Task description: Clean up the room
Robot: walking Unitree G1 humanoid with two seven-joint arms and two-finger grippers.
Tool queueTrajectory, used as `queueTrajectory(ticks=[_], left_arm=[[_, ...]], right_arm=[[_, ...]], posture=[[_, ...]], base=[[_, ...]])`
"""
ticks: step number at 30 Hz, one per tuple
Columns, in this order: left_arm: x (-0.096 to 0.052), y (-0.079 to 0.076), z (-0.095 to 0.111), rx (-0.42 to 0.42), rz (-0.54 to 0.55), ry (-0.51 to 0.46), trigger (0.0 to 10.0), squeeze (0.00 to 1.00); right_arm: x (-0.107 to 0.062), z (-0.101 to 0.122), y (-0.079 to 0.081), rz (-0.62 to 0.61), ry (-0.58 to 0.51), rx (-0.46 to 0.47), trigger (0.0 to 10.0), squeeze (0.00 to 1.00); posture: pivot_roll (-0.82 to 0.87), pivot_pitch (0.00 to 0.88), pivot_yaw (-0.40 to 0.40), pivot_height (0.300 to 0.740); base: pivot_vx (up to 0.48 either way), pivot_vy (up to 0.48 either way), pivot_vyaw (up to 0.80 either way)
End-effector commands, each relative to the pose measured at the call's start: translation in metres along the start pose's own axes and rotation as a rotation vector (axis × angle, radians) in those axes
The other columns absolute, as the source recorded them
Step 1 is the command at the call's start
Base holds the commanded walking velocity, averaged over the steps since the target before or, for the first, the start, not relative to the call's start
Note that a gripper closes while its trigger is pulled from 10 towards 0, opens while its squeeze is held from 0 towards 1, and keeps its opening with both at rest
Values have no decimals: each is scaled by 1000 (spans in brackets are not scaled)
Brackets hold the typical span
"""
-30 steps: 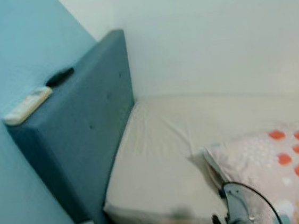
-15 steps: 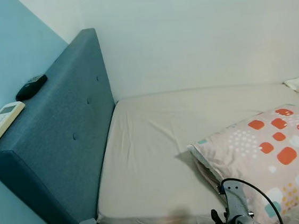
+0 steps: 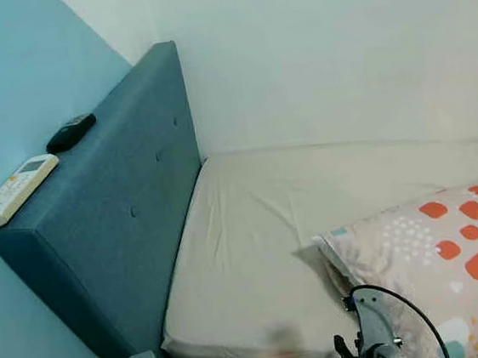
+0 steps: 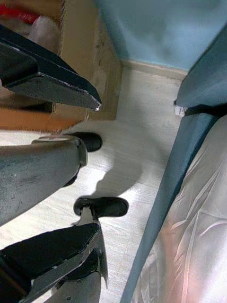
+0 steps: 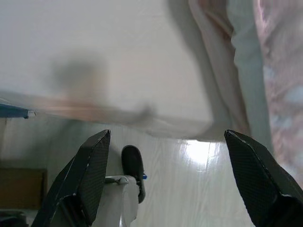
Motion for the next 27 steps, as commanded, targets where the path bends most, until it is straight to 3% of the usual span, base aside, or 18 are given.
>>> queueTrajectory(ticks=[1,7,21,27], left_arm=[[-1,1,-5,-4,-2,16,10000,0],[-1,0,-6,-10,-6,20,10000,0],[-2,2,-8,-19,-4,25,10000,0],[-2,1,-8,-15,-14,25,10000,0]], right_arm=[[0,-1,2,6,3,-13,10000,0],[0,-1,3,6,4,-15,10000,0],[0,-3,4,8,11,-17,10000,0],[0,-3,5,8,11,-12,10000,0]], posture=[[-112,0,23,720],[-111,0,25,720],[-110,0,28,720],[-106,0,30,720]], base=[[0,-349,0],[0,-326,0],[0,0,0],[0,-480,0]])
Point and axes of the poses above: a point about 5 cm out from each wrist's last joint towards the gripper, its own x axis pointing out of the wrist towards the gripper, its own z axis along the axis of the wrist's last joint, y = z × x, the point moved 5 cm from there along x, pointing out of the wrist towards the gripper, and after that the axes turned 3 degrees about x, right-handed, at the moved point
